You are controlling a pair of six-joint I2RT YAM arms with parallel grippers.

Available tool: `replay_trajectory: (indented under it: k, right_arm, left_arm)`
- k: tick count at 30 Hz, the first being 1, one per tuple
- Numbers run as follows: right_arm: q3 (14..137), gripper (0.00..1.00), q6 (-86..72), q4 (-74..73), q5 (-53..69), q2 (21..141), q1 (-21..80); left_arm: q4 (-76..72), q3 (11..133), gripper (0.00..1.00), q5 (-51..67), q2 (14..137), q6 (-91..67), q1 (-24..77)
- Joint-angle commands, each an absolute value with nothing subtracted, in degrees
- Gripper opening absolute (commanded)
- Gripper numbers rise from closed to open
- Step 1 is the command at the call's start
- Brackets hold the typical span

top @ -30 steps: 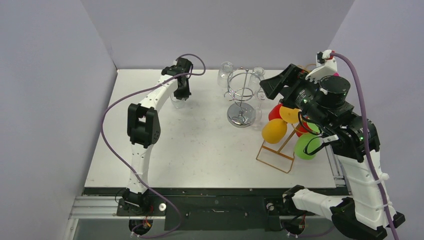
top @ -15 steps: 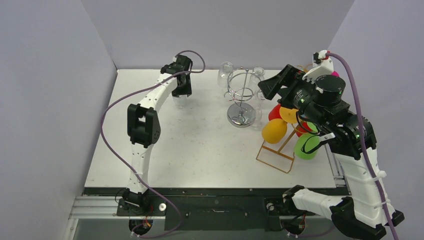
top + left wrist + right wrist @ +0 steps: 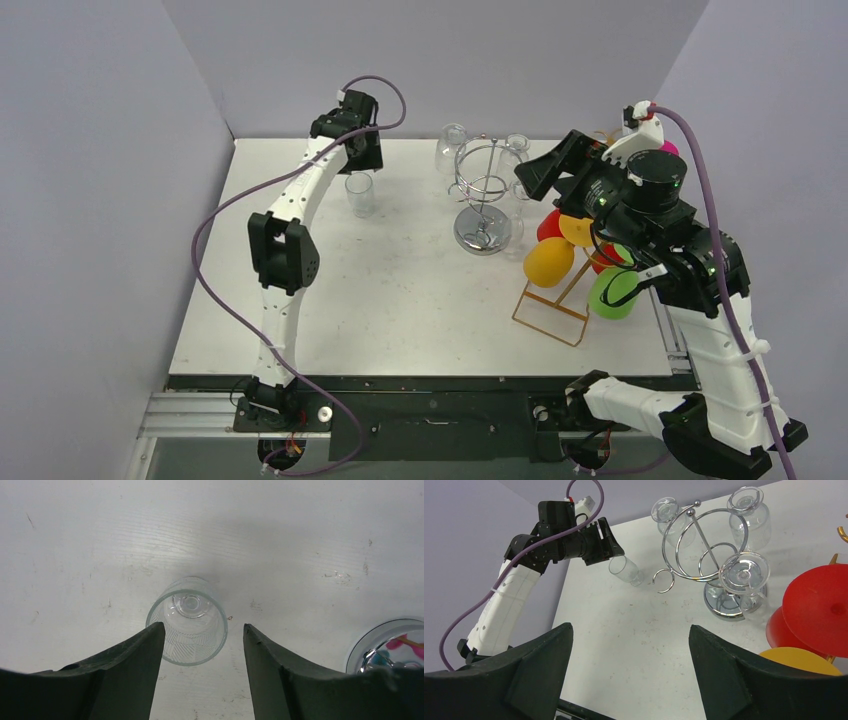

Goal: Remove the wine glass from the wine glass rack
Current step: Place the wine glass at the center of the board, then pick up the wine glass from the wine rack.

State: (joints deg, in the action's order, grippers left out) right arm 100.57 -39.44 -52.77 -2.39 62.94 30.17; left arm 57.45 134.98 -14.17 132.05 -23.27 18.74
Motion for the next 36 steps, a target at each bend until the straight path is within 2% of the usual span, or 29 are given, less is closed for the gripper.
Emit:
replay_trajectory:
  k: [1, 13, 21, 26, 36]
  right_arm:
    - [99.9, 0.81, -38.8, -51.0, -3.5, 62.7, 30.7]
    - [97.9, 0.81, -38.8, -50.0, -3.4, 62.3, 30.7]
    - [96.8, 0.81, -38.8, -49.4, -3.0, 62.1, 30.8]
    - [95.7, 0.81, -39.4, -49.3, -3.3, 61.1, 30.7]
    - [94.0, 0.81, -39.8, -50.2, -4.5, 57.9, 30.7]
  left_arm:
    - [58.7, 138.3, 0.56, -14.1, 128.4, -22.5, 18.3]
    - [49.5, 123.9, 0.65, -5.9, 111.1, -27.4, 19.5]
    - [39.0, 118.7, 0.66, 3.9, 107.0, -38.2, 22.4]
    - [35.5, 122.6, 0.65, 3.9, 111.4, -43.5, 25.7]
    - [36.3, 137.9, 0.58, 6.0, 123.6, -45.9, 28.5]
